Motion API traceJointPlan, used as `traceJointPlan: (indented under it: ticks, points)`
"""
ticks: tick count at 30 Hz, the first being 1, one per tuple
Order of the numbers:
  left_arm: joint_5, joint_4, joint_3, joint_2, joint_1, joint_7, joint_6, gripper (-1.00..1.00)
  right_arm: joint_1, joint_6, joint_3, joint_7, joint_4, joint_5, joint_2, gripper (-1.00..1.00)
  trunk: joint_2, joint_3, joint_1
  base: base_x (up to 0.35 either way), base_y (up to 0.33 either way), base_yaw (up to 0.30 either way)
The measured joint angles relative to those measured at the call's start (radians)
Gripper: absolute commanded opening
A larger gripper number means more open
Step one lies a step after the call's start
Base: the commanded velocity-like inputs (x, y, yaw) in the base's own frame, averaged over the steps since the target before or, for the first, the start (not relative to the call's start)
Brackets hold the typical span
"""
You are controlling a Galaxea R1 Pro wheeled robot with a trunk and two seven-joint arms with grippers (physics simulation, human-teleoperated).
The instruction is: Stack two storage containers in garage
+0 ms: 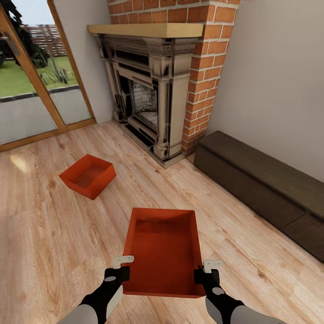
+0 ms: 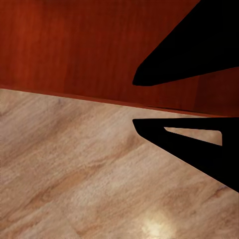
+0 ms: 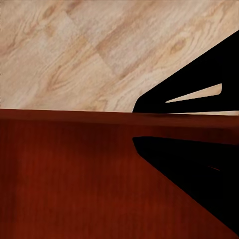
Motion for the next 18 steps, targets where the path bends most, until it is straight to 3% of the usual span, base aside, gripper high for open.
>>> traceJointPlan:
  ticks: [18]
  points:
    - [0.0, 0.0, 0.0, 0.0, 0.0, 0.0, 0.0, -1.0, 0.0, 0.0, 0.0, 0.0, 0.0, -0.001, 0.0, -1.0, 0.126, 0.056, -0.069, 0.0, 0.0, 0.0]
